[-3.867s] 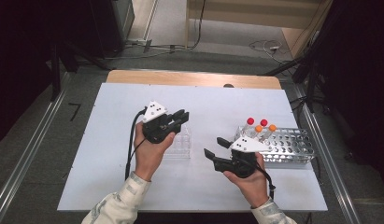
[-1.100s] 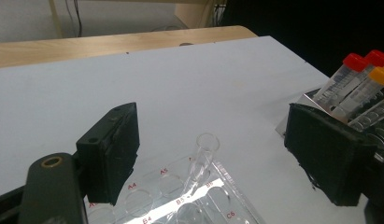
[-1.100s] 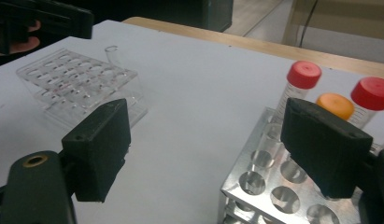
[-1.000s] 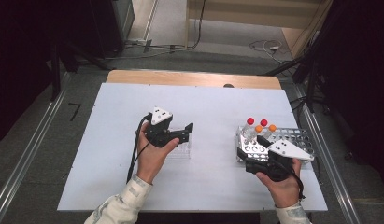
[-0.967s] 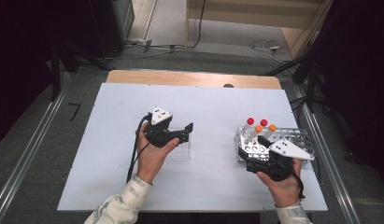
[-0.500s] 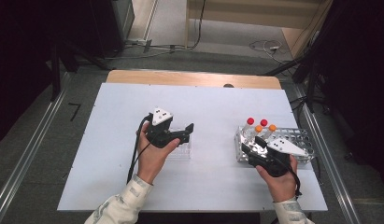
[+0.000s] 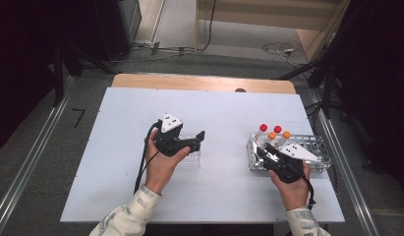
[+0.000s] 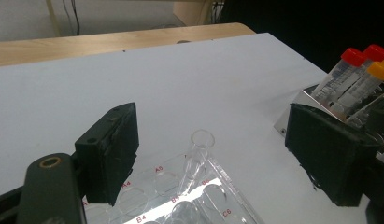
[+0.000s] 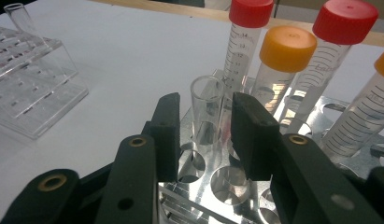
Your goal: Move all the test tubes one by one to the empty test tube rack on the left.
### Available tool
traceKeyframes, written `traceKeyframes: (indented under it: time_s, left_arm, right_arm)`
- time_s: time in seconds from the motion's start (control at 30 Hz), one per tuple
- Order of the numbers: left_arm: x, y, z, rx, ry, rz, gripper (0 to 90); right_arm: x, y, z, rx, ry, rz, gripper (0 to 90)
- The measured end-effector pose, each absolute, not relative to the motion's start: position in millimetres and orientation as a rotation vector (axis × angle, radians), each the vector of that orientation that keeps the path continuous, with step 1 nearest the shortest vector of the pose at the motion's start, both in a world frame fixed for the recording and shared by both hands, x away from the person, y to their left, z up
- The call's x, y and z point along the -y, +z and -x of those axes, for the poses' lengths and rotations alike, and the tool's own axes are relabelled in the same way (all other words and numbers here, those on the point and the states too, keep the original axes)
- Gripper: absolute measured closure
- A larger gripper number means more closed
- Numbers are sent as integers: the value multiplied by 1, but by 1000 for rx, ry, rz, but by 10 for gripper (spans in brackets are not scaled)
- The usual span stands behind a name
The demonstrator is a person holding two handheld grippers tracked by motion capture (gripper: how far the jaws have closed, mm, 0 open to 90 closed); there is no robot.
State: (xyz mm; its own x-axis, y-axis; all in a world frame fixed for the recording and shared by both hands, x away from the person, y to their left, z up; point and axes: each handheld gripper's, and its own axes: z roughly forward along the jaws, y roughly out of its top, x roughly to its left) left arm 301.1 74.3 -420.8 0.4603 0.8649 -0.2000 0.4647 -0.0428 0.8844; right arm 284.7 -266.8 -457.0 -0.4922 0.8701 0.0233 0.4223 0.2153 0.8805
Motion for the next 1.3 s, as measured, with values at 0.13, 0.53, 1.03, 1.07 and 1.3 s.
traceKeyframes:
  time_s: [0.13,0.53,1.03,1.07,1.3]
  left_arm:
    - [-74,-421,-301,-1159,481,-1677,184]
    - [-73,-421,-300,-1157,479,-1682,184]
    - [-73,-420,-300,-1148,471,-1668,184]
    - [-73,-420,-299,-1147,473,-1669,185]
    - [-73,-418,-298,-1145,477,-1662,184]
  right_arm:
    - [266,-459,-286,-2016,1215,-1189,642]
    - [265,-461,-287,-2018,1203,-1187,723]
    - [268,-444,-282,-1973,1240,-1173,732]
    - [269,-441,-281,-1968,1244,-1169,732]
    - [272,-424,-275,-1934,1286,-1139,733]
